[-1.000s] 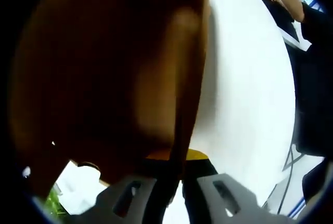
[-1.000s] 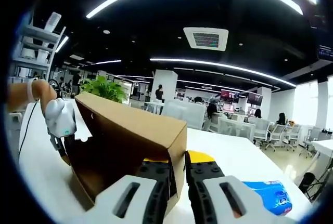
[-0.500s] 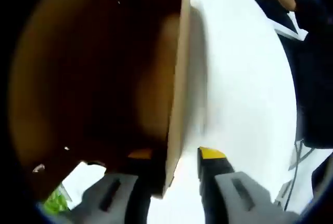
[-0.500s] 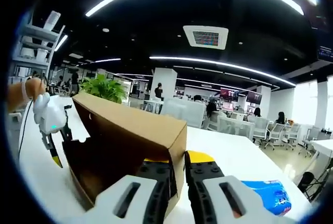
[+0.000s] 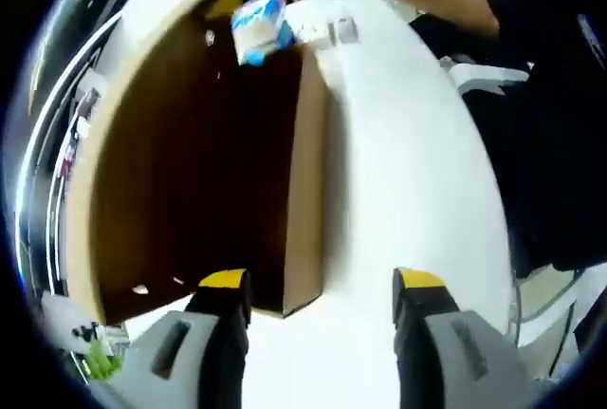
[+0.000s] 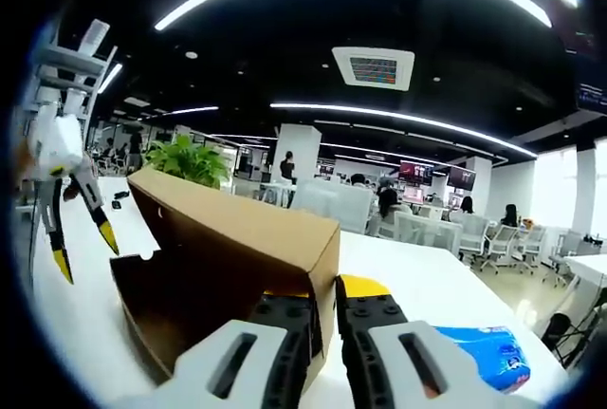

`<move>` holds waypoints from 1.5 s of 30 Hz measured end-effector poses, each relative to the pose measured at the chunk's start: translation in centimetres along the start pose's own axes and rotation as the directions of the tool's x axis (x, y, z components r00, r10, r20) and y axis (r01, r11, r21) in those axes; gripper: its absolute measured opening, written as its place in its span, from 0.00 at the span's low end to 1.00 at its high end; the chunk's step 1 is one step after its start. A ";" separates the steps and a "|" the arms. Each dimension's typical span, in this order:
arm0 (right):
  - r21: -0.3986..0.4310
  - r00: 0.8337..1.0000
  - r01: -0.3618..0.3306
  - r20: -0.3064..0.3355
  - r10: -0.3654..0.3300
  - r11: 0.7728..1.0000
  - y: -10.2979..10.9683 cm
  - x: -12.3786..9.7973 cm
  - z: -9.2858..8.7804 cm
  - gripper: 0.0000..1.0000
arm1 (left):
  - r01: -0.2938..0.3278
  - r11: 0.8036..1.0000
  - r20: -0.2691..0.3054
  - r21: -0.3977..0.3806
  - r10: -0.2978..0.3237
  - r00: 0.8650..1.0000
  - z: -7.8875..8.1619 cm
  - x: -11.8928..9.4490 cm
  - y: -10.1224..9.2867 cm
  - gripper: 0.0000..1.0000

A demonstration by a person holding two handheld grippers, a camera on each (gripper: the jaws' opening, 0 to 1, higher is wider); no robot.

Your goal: Operate the shoe box by opening the lid, removing the specified soft item, and placing it in the target area until the item is outside and the box remains undamaged.

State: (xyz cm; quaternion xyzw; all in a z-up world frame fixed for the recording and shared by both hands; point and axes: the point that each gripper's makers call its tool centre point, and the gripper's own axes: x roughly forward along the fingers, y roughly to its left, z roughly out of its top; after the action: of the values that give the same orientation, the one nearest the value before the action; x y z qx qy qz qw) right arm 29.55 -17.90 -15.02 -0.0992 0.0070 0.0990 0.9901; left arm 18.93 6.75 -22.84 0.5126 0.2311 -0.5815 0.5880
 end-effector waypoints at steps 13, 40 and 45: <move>0.000 1.000 -0.011 0.003 0.011 1.000 0.0 -0.4 -0.3 0.07 | -0.037 0.999 0.166 0.010 0.035 0.986 5.8 -6.1 3.1 0.76; -0.006 0.999 -0.022 0.026 0.022 1.000 0.0 -1.1 -0.5 0.08 | -0.250 0.966 -0.046 0.062 0.253 0.966 3.1 -4.6 13.1 0.64; -0.010 0.999 -0.024 0.027 0.024 1.000 0.1 -1.1 -0.5 0.08 | -0.253 0.966 -0.071 0.057 0.257 0.964 2.6 -4.0 13.5 0.59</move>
State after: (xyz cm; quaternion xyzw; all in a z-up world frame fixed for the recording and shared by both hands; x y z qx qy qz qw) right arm 28.44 -18.16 -15.51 -0.1027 -0.0059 0.1121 0.9884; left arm 29.64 3.56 -13.95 0.5741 0.1722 -0.4857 0.6363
